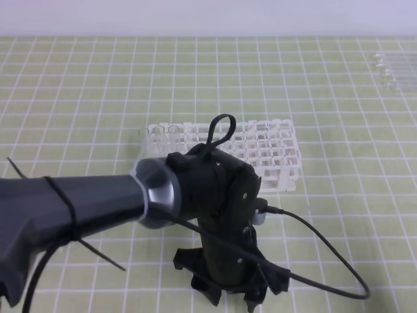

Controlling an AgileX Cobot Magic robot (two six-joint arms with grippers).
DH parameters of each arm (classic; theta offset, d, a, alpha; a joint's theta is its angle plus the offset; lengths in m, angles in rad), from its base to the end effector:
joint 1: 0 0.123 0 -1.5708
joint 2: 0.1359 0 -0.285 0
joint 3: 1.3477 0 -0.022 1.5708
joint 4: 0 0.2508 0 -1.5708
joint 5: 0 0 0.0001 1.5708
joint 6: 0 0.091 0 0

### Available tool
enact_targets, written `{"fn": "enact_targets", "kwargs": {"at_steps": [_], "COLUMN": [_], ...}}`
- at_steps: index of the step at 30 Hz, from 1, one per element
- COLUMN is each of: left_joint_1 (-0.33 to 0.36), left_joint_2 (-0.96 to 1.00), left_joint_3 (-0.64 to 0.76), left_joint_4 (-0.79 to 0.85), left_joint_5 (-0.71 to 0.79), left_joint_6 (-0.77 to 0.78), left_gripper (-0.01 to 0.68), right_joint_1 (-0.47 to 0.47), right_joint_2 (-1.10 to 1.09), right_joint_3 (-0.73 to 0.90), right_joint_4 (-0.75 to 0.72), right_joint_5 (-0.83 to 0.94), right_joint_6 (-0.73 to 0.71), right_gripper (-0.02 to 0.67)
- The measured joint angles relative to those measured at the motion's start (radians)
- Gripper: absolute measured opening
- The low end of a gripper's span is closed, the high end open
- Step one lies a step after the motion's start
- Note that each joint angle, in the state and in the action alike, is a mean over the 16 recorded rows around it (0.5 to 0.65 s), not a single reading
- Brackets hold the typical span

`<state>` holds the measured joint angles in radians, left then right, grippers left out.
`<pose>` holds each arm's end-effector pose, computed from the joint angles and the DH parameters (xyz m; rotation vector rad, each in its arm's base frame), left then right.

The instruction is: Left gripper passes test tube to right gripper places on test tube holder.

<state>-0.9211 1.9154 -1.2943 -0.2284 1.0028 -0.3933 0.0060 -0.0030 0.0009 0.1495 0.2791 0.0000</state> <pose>0.2057 -0.2994 0.1778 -0.6152 -2.9752 0.2663 0.0547 0.0041 0.1881 0.0913 1.7574 0.1451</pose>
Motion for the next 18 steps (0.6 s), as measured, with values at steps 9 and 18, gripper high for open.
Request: {"fn": "enact_targets", "kwargs": {"at_steps": [9,18], "left_joint_1": [-0.001,-0.001], "left_joint_2": [0.024,0.028], "left_joint_3": [0.001,0.001], "left_joint_4": [-0.006,-0.009], "left_joint_5": [0.008,0.023], "left_joint_6": [-0.028,-0.018], "left_gripper": [0.331,0.145], "right_joint_1": [0.000,0.000], "right_joint_2": [0.000,0.000], "right_joint_3": [0.000,0.000], "right_joint_4": [0.000,0.000], "right_joint_5": [0.000,0.000], "right_joint_6": [0.000,0.000], "right_gripper": [-0.018,-0.018]}}
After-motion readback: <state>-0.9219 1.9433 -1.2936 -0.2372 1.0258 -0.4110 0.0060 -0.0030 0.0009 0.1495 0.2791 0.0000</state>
